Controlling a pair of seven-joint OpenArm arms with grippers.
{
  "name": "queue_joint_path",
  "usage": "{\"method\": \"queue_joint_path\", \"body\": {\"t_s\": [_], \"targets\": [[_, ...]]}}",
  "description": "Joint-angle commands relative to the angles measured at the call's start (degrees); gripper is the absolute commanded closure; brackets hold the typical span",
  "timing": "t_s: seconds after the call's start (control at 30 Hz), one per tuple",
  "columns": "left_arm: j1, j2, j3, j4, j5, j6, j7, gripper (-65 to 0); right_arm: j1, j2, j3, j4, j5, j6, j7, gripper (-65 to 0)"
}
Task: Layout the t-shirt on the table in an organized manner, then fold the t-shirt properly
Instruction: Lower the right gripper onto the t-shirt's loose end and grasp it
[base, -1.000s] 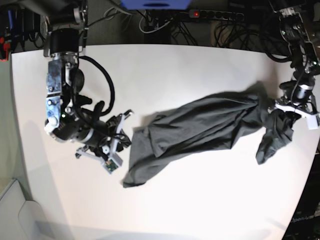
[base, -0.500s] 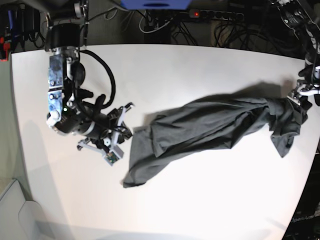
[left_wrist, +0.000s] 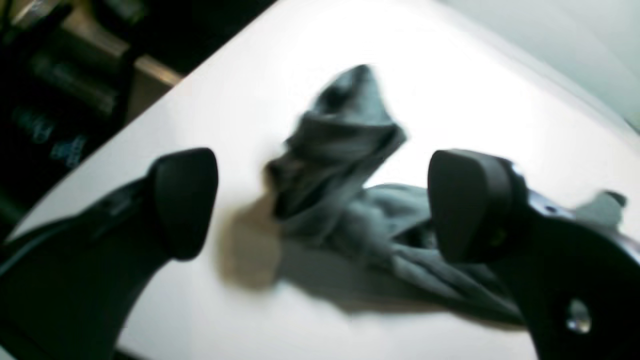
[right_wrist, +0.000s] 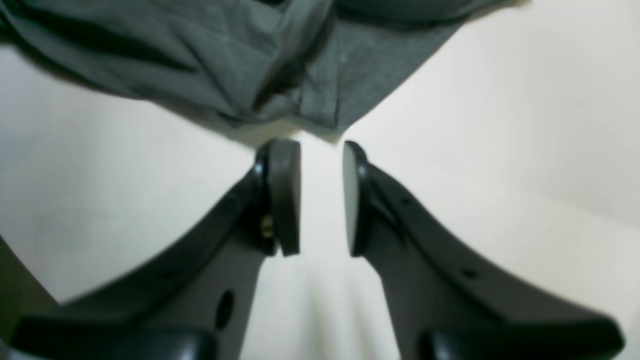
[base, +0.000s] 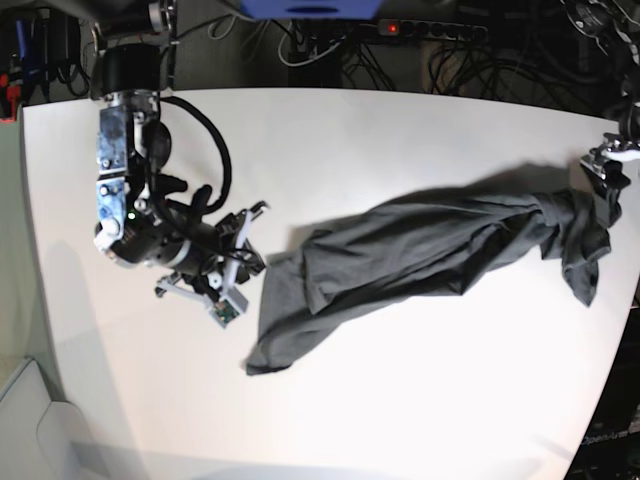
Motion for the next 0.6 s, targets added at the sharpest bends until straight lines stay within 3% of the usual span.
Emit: {"method": "queue_joint_path", "body": {"t_s": [0.0, 0.1, 0.33, 0.57], "targets": [[0.3, -0.9, 0.1, 2.4, -1.1, -1.7, -1.6, -65.0, 1.2, 0.1, 0.1, 0.9, 0.7, 0.3, 1.2, -15.5], [0.5, -0.1, 2.6, 6.0, -0.8, -3.4, -1.5, -65.0, 1.2, 0.1, 0.1, 0.8, 0.7, 0.3, 1.2, -15.5], [0.3, 0.8, 5.5, 8.3, -0.5, -3.0, -1.5, -65.0, 2.7, -1.0, -0.3, 0.8, 0.7, 0.3, 2.0, -15.5], [5.4, 0.4, 3.8, 5.9, -0.8, -1.8, -1.6, -65.0, 8.0, 0.4, -7.5, 0.5, 0.6, 0.3, 6.2, -15.5]]}}
